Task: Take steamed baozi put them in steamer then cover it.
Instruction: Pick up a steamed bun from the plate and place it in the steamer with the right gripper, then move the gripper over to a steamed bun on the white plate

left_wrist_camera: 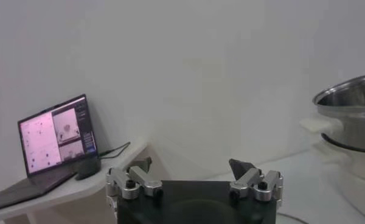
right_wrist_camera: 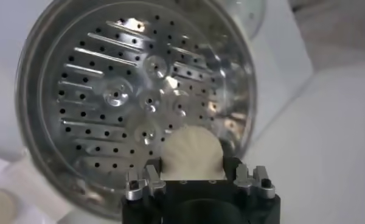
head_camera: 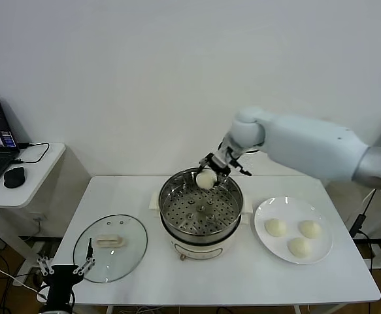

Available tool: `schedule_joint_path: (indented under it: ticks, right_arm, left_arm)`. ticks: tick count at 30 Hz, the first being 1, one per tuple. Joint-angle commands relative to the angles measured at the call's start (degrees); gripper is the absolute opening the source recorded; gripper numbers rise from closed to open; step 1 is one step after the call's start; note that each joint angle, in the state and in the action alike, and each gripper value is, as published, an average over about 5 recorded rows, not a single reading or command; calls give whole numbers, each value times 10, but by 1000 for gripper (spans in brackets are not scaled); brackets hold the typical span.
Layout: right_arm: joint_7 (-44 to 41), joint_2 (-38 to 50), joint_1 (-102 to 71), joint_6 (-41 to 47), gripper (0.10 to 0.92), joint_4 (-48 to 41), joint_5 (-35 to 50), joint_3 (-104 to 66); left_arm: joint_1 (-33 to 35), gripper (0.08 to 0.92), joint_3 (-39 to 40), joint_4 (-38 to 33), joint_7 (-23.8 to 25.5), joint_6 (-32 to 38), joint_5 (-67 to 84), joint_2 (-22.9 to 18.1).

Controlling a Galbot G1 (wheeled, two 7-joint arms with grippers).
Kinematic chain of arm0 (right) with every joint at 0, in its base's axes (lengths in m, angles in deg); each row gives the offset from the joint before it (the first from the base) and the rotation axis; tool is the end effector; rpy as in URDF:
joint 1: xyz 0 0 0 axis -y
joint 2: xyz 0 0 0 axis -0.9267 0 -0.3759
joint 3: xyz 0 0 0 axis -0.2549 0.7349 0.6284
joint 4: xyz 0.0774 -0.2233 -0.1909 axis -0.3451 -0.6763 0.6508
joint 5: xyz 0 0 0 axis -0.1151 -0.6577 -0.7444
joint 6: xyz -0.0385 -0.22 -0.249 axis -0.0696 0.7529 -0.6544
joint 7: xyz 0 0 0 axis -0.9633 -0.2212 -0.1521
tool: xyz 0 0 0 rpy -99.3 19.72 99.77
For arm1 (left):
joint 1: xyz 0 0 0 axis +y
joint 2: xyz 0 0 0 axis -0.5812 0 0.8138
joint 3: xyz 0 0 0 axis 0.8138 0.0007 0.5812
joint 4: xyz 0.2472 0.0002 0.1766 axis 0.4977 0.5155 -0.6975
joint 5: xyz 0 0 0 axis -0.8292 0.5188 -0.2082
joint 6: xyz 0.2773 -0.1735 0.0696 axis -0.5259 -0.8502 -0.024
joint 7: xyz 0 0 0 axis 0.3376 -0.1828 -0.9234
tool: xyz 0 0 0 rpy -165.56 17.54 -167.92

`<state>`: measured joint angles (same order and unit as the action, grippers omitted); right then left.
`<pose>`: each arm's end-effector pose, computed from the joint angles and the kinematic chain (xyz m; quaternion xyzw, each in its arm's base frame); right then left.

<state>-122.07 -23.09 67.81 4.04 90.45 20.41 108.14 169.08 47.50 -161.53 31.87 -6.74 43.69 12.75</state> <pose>0.5161 0.0972 -0.0749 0.6163 -0.2822 0.7340 0.0416 0.1271 0.0792 -0.2597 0.0856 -0.9799 -0.1788 0.0216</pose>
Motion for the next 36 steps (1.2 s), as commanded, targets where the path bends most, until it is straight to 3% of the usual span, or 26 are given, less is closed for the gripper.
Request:
schedule_joint_path:
  ticks: [1,13,22,26,31,36]
  right_arm:
    - [24,-47,-31,-82,619,-63,-97,14]
    - [59,-69,-56,-123,625,-103,-121,3]
    - [65,-58,-31,-121,807,-69,-100,3]
    - [21,-12,35,-70,821,-2,-20,18]
    - [-63,93,133,79,823,128,135,53]
    - [-93,202,223,197,823,245,172,112]
  left_arm:
    - [0,823,-4,-4,0,0,0,-2]
    - [6,823,-5,-11,1,0,6,-5]
    - [12,823,-4,-22,1,1,9,-6]
    - [17,823,-5,-31,1,1,10,-7]
    - [21,823,-4,-41,1,0,11,-6]
    - [20,823,-4,-48,2,-3,13,1]
